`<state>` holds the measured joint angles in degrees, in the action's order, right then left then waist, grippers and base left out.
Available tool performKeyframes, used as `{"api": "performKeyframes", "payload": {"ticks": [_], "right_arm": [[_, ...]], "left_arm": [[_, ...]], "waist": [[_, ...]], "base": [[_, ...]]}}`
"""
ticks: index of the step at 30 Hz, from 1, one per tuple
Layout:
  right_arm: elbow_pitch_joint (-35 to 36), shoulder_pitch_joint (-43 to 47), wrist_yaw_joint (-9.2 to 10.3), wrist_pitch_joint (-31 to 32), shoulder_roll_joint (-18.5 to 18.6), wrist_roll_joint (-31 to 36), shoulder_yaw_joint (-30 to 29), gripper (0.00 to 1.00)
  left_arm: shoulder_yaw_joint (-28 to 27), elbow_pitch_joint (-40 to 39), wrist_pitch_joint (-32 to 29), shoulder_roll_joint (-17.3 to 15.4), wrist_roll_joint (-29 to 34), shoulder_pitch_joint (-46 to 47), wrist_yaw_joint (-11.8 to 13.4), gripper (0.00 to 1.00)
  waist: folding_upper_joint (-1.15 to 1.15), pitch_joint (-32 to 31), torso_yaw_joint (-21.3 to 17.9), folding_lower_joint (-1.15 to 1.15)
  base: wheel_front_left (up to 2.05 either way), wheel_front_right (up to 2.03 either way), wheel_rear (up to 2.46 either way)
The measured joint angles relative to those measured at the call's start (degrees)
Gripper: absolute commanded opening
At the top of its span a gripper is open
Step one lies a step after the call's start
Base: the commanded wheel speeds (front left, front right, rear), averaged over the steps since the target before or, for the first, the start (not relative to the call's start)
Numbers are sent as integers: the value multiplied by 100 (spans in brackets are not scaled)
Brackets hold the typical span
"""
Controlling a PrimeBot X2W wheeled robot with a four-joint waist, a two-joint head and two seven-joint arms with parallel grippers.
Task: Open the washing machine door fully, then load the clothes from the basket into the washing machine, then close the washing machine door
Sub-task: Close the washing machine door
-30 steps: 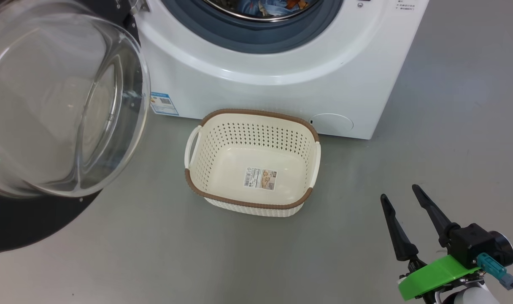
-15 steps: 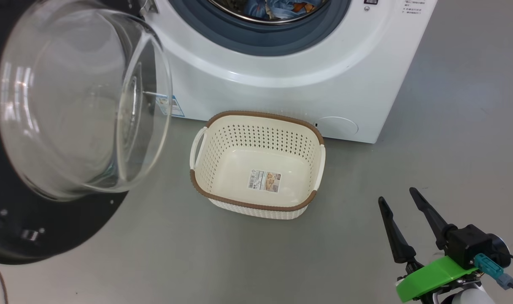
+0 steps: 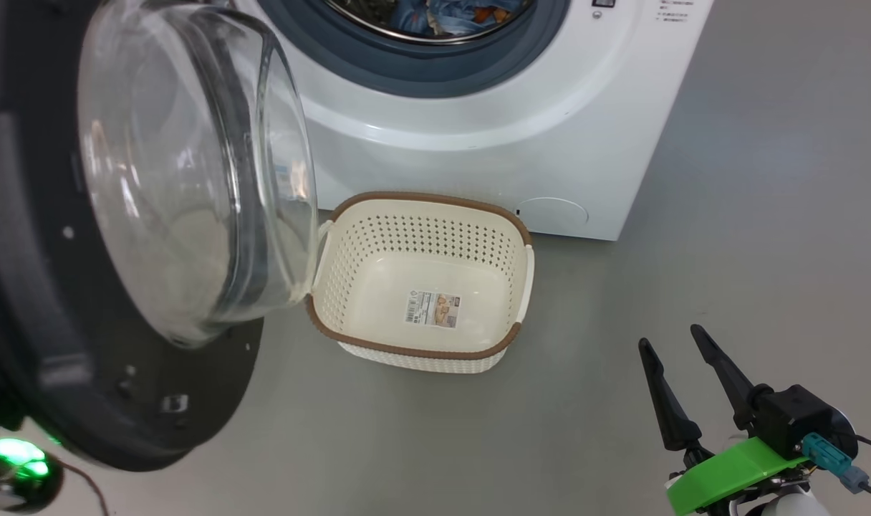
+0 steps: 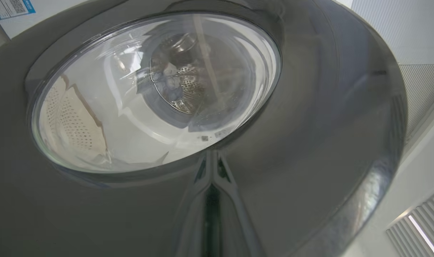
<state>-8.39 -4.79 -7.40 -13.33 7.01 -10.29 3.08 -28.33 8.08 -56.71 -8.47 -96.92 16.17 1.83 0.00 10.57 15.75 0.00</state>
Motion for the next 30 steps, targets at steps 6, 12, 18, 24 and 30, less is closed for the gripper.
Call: {"api": "performKeyframes", "payload": {"ticks": [6, 12, 18, 24, 30], "right_arm": [[-66, -13, 0, -38, -30, -13, 2, 100], [-123, -141, 0, -53, -51, -46, 2, 100], [-157, -142, 0, -90, -115, -49, -20, 100], [-188, -237, 0, -94, -148, -91, -31, 100], [-151, -289, 0, -96, -183, -97, -35, 100]], "left_arm": [[335, -590, -186, 318, -30, -268, 20, 0], [705, -854, -182, 541, -157, -314, 19, 0], [1220, -864, 115, 621, -363, -310, -118, 0], [1777, -698, 583, 650, -621, -237, -352, 0], [2214, -404, 1059, 654, -667, 162, -515, 0]], "waist": [[0, 10, -178, 0], [0, 63, -409, 0], [0, 134, -718, 0], [0, 216, -1075, 0], [0, 336, -1399, 0]], "base": [[0, 0, 0], [0, 0, 0], [0, 0, 0], [0, 0, 0], [0, 0, 0]]}}
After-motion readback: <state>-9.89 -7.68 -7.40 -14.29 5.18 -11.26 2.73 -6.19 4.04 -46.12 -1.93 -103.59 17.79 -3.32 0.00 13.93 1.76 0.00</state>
